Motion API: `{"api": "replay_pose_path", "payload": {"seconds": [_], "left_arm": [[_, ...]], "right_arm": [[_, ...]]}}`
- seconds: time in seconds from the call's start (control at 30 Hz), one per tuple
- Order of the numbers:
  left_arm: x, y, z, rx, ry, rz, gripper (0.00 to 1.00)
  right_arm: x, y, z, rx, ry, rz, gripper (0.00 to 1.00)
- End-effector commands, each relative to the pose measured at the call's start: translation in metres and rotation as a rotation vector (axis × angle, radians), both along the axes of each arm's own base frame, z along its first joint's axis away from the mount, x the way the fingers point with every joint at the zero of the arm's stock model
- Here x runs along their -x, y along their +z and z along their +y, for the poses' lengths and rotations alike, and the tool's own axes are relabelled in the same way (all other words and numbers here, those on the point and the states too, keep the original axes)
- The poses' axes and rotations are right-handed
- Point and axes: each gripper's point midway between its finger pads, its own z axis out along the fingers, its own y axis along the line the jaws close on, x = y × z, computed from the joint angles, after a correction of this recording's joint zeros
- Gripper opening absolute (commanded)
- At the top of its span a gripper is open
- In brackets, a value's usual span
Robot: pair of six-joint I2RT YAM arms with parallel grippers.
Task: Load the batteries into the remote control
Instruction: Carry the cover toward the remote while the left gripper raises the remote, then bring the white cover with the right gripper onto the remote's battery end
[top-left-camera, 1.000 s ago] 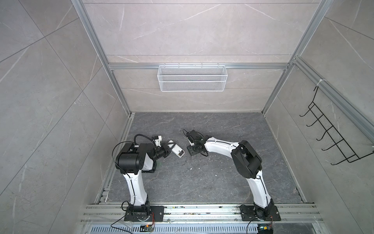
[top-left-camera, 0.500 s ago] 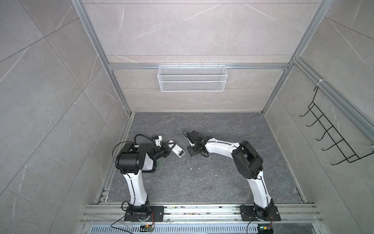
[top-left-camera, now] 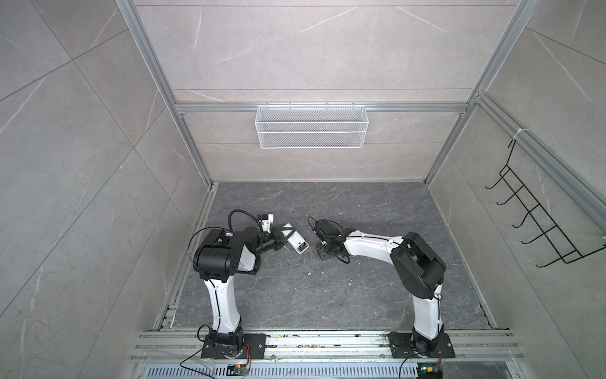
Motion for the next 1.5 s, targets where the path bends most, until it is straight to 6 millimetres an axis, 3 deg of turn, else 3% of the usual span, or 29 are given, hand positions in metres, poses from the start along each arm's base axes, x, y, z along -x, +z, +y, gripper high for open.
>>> {"api": "replay_pose_path", "payload": {"seconds": [0.0, 0.13, 0.27, 0.37, 0.5, 0.63, 0.87, 1.07, 1.47], "left_arm": [[0.003, 0.005, -0.028, 0.015, -0.106, -0.04, 0.0], [0.003, 0.007, -0.066, 0.005, -0.214, -0.106, 0.0], [0.016, 0.0, -0.101, -0.043, -0.393, -0.144, 0.0], [0.026, -0.022, -0.11, -0.125, -0.432, -0.14, 0.0], [0.021, -0.029, -0.115, -0.146, -0.437, -0.162, 0.0], [0.019, -0.021, -0.119, -0.103, -0.45, -0.191, 0.0], [0.018, -0.031, -0.128, -0.098, -0.485, -0.14, 0.0], [0.028, -0.039, -0.142, -0.129, -0.506, -0.138, 0.0], [0.032, -0.054, -0.152, -0.127, -0.505, -0.094, 0.0]], "right_arm": [[0.011, 0.011, -0.036, -0.007, -0.107, 0.012, 0.45], [0.024, 0.019, -0.063, -0.066, -0.168, 0.014, 0.45], [0.037, 0.023, -0.078, -0.128, -0.193, 0.024, 0.45], [0.049, 0.029, -0.08, -0.162, -0.198, 0.043, 0.44], [0.061, 0.032, -0.085, -0.215, -0.225, 0.038, 0.44], [0.066, 0.035, -0.081, -0.224, -0.204, 0.051, 0.44], [0.062, 0.049, -0.075, -0.221, -0.174, 0.02, 0.44], [0.059, 0.056, -0.053, -0.282, -0.147, -0.031, 0.44], [0.059, 0.042, -0.028, -0.268, -0.127, -0.034, 0.44]]}}
